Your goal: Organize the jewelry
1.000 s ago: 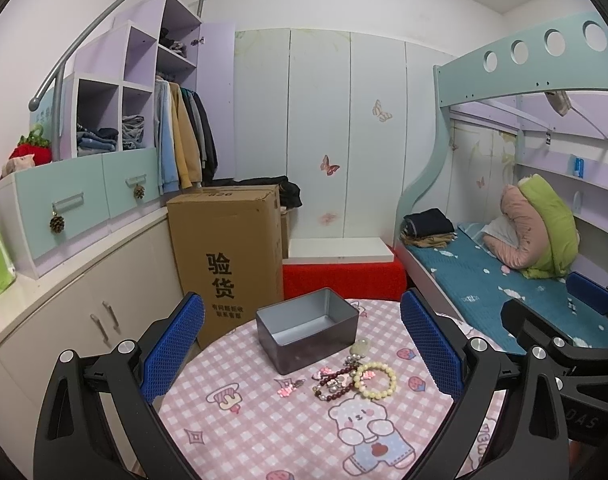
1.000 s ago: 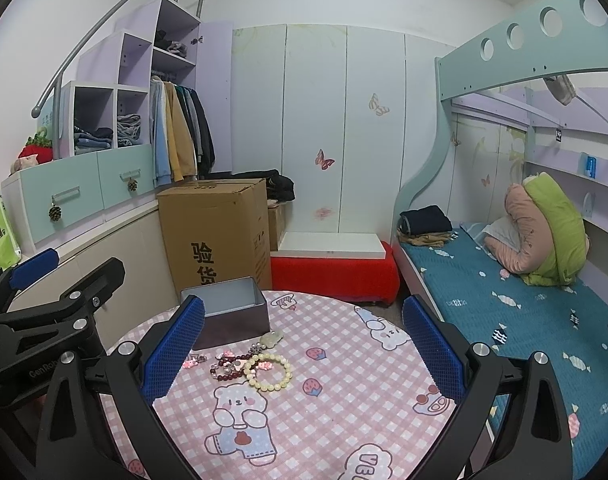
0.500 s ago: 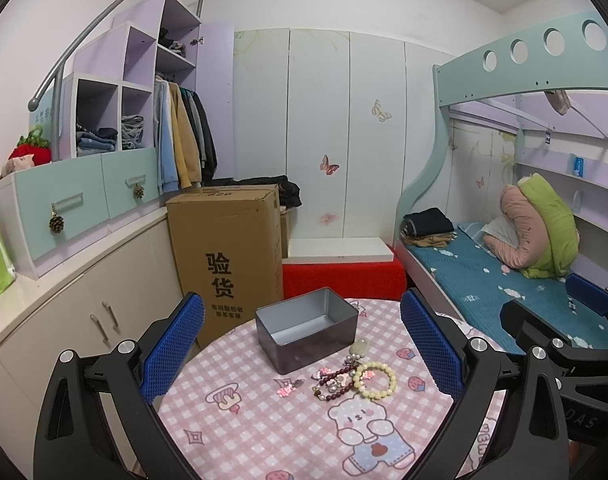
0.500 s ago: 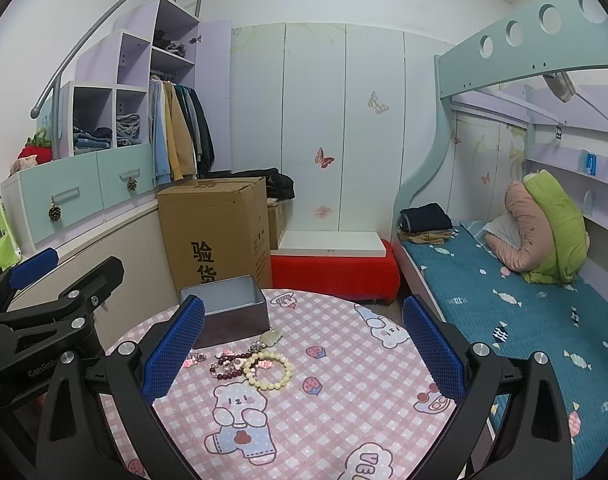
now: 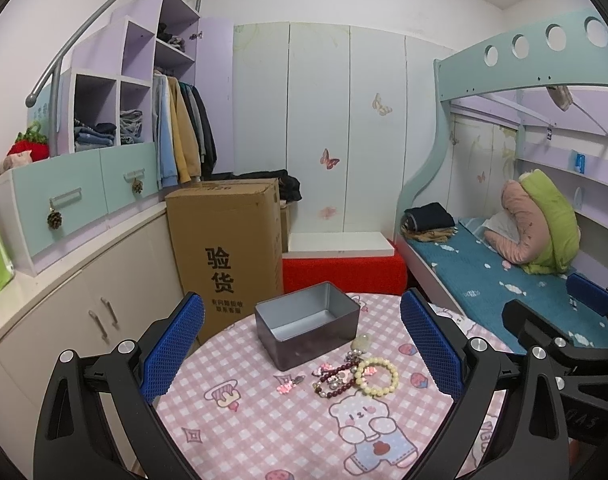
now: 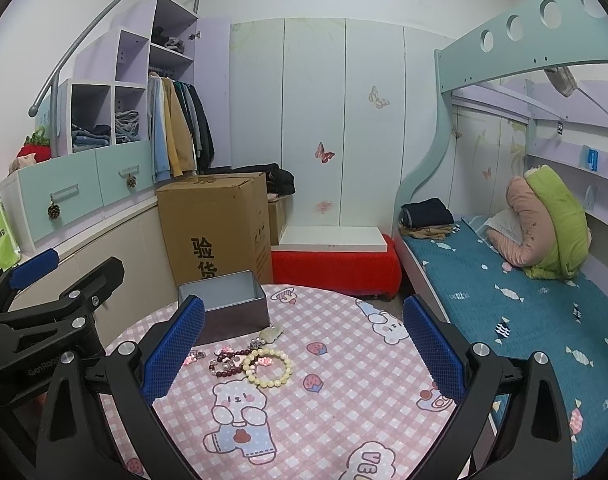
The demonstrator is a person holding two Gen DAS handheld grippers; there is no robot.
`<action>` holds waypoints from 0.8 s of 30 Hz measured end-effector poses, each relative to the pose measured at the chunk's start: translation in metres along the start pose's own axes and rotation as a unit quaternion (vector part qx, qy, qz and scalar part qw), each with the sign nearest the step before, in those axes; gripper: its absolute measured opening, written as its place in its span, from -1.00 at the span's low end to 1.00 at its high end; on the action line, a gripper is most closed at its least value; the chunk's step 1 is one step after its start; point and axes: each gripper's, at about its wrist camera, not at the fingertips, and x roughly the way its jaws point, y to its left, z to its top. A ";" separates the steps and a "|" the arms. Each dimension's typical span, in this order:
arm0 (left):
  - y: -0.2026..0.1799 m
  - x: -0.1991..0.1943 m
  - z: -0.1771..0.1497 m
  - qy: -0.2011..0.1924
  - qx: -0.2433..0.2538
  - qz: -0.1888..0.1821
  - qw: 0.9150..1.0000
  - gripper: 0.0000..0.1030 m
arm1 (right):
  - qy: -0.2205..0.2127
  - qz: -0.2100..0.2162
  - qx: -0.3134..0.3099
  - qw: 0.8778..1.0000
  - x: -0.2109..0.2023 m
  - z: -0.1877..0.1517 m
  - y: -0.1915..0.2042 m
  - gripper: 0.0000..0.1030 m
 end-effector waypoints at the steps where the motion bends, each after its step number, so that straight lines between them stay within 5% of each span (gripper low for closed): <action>1: 0.002 0.003 -0.001 0.005 -0.001 0.001 1.000 0.85 | 0.002 0.001 0.001 1.000 0.002 -0.001 0.000 0.88; 10: 0.021 0.054 -0.039 0.101 -0.012 -0.001 0.995 0.85 | 0.058 0.008 0.005 0.998 0.037 -0.021 -0.003 0.88; 18: 0.024 0.121 -0.113 0.247 0.031 0.014 0.968 0.85 | 0.150 0.003 0.002 0.989 0.098 -0.057 -0.009 0.88; 24: 0.033 0.149 -0.148 0.313 0.029 0.014 0.949 0.85 | 0.203 0.010 0.004 0.979 0.139 -0.078 -0.013 0.88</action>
